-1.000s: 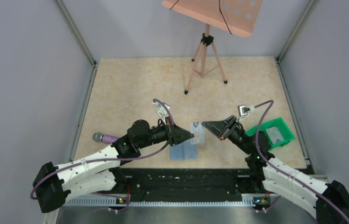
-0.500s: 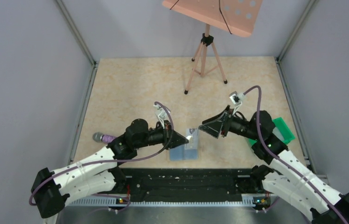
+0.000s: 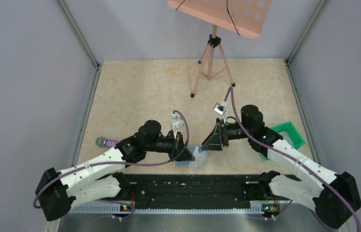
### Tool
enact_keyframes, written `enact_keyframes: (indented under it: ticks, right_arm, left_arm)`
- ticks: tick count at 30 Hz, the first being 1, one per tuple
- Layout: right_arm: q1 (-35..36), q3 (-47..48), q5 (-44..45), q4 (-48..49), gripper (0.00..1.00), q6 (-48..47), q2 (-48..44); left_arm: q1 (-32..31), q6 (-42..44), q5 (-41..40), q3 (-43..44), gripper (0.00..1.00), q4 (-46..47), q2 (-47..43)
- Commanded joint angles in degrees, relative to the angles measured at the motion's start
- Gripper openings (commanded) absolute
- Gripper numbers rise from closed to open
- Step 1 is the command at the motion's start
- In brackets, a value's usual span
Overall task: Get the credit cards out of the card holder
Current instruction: Remove the credit card from the card holder.
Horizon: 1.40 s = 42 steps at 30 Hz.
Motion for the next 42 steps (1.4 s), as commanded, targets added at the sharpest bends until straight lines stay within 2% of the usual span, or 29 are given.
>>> enact_keyframes:
  ticks: [1,11,13,16,19,22,25,28,30,32,35,36,37,40,42]
  right_arm:
    - [-0.6,1.2,-6.8,2.6,0.47,-2.3,1.2]
    - [-0.6,-0.5,-7.9,1.8,0.25,-3.5,3.1]
    - [-0.6,-0.7,-8.0,1.7,0.25,-3.4,2.8]
    - [-0.6,-1.1,-8.0,1.4,0.32,-3.7,2.7]
    - [-0.6,-1.4,-7.7,0.9,0.32,-3.9,2.9]
    - [-0.6,-1.5,-7.7,0.8,0.21,-3.7,2.8]
    - [-0.6,-1.6,-7.9,1.7,0.01,-2.9,2.0]
    - [-0.6,-2.3,-7.1,4.3,0.0,-0.8,0.6]
    - [-0.7,-2.3,-4.1,4.3,0.0,0.3,-0.4]
    - [-1.0,-2.2,-1.1,4.3,0.0,1.6,-0.5]
    - [-2.5,-1.9,2.3,4.3,0.0,3.5,0.3]
    - [-3.3,-1.9,3.4,4.0,0.0,4.0,0.6]
    - [-4.3,-1.9,4.4,3.8,0.0,4.6,0.8]
    - [-9.2,-2.1,8.0,1.8,0.0,6.0,0.4]
    - [-13.2,-2.8,9.6,1.0,0.0,7.2,-1.1]
  left_arm:
    - [0.2,1.2,5.1,3.1,0.0,0.8,2.0]
    - [0.3,1.5,6.9,4.2,0.0,1.0,4.7]
    - [0.3,1.8,7.2,4.6,0.0,0.8,5.0]
    - [0.3,2.0,7.4,4.7,0.0,0.8,5.4]
    - [0.3,2.3,7.7,4.7,0.0,0.9,5.9]
    - [0.3,2.7,8.4,4.9,0.0,0.9,6.4]
    - [0.5,3.1,8.4,5.2,0.0,0.8,6.8]
    - [0.8,3.1,7.7,5.4,0.0,0.0,7.2]
    - [1.2,3.3,6.3,5.9,0.08,-1.5,7.2]
    - [1.6,3.6,5.0,6.3,0.24,-2.3,7.0]
    - [2.0,4.6,3.0,7.3,0.42,-3.7,6.3]
    - [2.1,5.2,1.9,7.6,0.64,-4.4,6.1]
    - [2.2,5.8,0.4,8.1,0.74,-5.5,5.9]
    - [2.2,8.5,-4.9,10.1,0.98,-10.7,5.7]
    - [2.2,9.9,-8.9,11.3,0.99,-13.3,5.6]
